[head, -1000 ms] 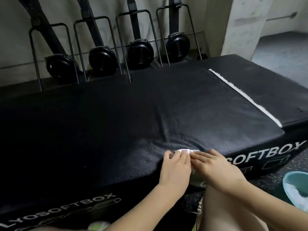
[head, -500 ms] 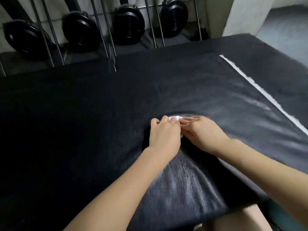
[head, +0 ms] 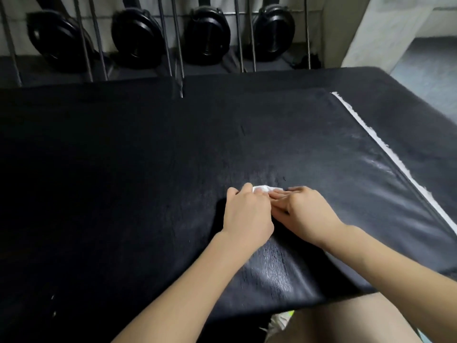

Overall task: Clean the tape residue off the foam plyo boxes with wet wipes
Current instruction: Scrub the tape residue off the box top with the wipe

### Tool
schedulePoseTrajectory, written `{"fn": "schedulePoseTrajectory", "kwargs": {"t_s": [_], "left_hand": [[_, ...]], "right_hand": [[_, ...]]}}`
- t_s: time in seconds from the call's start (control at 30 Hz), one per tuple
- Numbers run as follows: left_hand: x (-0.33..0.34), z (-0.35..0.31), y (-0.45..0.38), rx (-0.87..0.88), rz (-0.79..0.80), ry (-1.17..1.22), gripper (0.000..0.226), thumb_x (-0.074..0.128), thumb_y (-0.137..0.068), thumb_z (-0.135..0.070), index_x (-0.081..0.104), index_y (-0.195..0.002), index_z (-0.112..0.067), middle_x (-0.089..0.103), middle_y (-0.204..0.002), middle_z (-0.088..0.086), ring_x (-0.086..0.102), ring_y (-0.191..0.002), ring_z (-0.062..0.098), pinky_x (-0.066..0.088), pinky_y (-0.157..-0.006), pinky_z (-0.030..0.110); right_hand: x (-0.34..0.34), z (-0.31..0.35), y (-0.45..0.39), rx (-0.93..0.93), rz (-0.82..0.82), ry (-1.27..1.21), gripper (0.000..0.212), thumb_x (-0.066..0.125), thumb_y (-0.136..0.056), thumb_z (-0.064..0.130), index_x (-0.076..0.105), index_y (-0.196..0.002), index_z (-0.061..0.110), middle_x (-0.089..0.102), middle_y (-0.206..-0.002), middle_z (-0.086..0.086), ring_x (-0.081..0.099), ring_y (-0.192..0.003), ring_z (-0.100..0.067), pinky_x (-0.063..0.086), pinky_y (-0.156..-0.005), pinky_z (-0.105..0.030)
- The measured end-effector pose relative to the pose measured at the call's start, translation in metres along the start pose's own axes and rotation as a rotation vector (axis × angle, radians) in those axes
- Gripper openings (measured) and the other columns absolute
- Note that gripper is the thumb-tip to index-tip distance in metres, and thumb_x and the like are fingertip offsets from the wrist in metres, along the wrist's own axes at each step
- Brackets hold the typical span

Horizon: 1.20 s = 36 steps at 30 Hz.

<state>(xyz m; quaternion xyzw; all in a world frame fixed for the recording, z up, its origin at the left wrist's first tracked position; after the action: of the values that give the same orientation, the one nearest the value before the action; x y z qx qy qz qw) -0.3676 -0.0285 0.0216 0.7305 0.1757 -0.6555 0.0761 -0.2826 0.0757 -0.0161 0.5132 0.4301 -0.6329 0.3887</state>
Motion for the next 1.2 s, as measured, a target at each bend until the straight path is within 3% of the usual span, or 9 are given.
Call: {"fn": "schedulePoseTrajectory", "kwargs": {"t_s": [0.17, 0.33, 0.5, 0.63, 0.7, 0.83, 0.97, 1.1, 1.2], "left_hand": [[-0.005, -0.026, 0.060, -0.056, -0.016, 0.003, 0.018, 0.049, -0.092, -0.022, 0.065, -0.099, -0.021, 0.035, -0.071, -0.010, 0.030, -0.084, 0.016, 0.020, -0.070, 0.036], [-0.007, -0.069, 0.124, -0.086, -0.016, -0.060, 0.020, 0.052, -0.089, -0.022, 0.062, -0.106, -0.018, 0.064, -0.096, -0.002, 0.052, -0.094, 0.024, 0.021, -0.069, 0.038], [0.006, -0.084, 0.158, -0.002, -0.003, -0.117, 0.028, 0.050, -0.088, -0.028, 0.058, -0.112, -0.018, 0.061, -0.109, -0.001, 0.054, -0.094, 0.025, 0.030, -0.071, 0.040], [0.017, -0.077, 0.161, 0.069, 0.010, -0.103, 0.026, 0.046, -0.082, -0.028, 0.063, -0.100, -0.021, 0.063, -0.101, -0.007, 0.053, -0.085, 0.020, 0.039, -0.070, 0.037], [0.019, -0.071, 0.158, 0.067, -0.033, -0.067, 0.032, 0.037, -0.079, -0.029, 0.065, -0.094, -0.024, 0.063, -0.097, -0.012, 0.053, -0.080, 0.017, 0.039, -0.066, 0.035], [0.020, -0.055, 0.127, 0.045, -0.111, -0.059, 0.021, 0.054, -0.080, -0.029, 0.068, -0.095, -0.025, 0.064, -0.099, -0.014, 0.055, -0.081, 0.016, 0.042, -0.070, 0.036], [0.014, -0.031, 0.073, -0.001, -0.066, -0.096, 0.017, 0.053, -0.082, -0.028, 0.067, -0.090, -0.025, 0.063, -0.091, -0.012, 0.053, -0.081, 0.017, 0.041, -0.071, 0.036], [0.012, -0.007, 0.018, -0.018, -0.039, -0.119, 0.030, 0.041, -0.095, -0.028, 0.064, -0.113, -0.021, 0.061, -0.109, -0.010, 0.053, -0.098, 0.020, 0.039, -0.083, 0.039], [0.011, 0.009, -0.023, -0.048, -0.023, -0.127, 0.036, 0.035, -0.100, -0.028, 0.057, -0.127, -0.018, 0.057, -0.122, -0.008, 0.049, -0.110, 0.020, 0.035, -0.091, 0.040]], "right_hand": [[-0.002, 0.018, 0.054, -0.019, -0.005, -0.024, 0.044, 0.036, -0.096, 0.044, 0.077, -0.100, 0.030, 0.075, -0.110, 0.010, 0.070, -0.085, -0.026, 0.051, -0.075, -0.036], [-0.002, 0.050, 0.113, -0.080, 0.012, 0.050, 0.039, 0.034, -0.093, 0.038, 0.072, -0.099, 0.032, 0.073, -0.106, 0.012, 0.069, -0.088, -0.017, 0.045, -0.087, -0.037], [0.000, 0.060, 0.157, -0.104, -0.159, -0.081, 0.022, 0.050, -0.091, 0.041, 0.071, -0.092, 0.037, 0.069, -0.098, 0.023, 0.067, -0.092, 0.000, 0.038, -0.089, -0.027], [-0.001, 0.060, 0.166, -0.110, -0.261, -0.123, 0.026, 0.051, -0.092, 0.043, 0.076, -0.094, 0.036, 0.072, -0.101, 0.024, 0.067, -0.098, 0.003, 0.036, -0.093, -0.025], [0.001, 0.057, 0.160, -0.125, -0.252, -0.080, 0.024, 0.053, -0.093, 0.042, 0.076, -0.094, 0.037, 0.071, -0.103, 0.026, 0.065, -0.104, 0.005, 0.035, -0.097, -0.025], [-0.002, 0.045, 0.126, -0.135, -0.239, -0.042, 0.026, 0.051, -0.092, 0.039, 0.077, -0.095, 0.035, 0.072, -0.104, 0.025, 0.065, -0.105, 0.004, 0.035, -0.100, -0.026], [-0.004, 0.023, 0.071, -0.096, -0.174, 0.008, 0.026, 0.054, -0.090, 0.041, 0.076, -0.103, 0.039, 0.072, -0.107, 0.025, 0.063, -0.109, 0.006, 0.039, -0.103, -0.026], [-0.004, 0.002, 0.011, -0.080, -0.094, 0.070, 0.017, 0.074, -0.080, 0.039, 0.078, -0.096, 0.040, 0.074, -0.105, 0.021, 0.068, -0.105, 0.001, 0.051, -0.096, -0.036], [-0.001, -0.016, -0.031, -0.074, -0.019, 0.075, 0.025, 0.059, -0.092, 0.034, 0.075, -0.111, 0.036, 0.071, -0.120, 0.016, 0.064, -0.117, -0.005, 0.041, -0.108, -0.042]]}}
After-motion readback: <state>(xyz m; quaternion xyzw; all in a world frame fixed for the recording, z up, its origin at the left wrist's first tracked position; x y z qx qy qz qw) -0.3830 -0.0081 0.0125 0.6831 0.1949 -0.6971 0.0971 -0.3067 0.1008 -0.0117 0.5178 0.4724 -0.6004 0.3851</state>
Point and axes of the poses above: each hand's wrist, its own y-axis away from the middle knuckle, its own x-axis out of the palm, z = x × y, the point moved 4 cm from there along -y, towards the middle knuckle
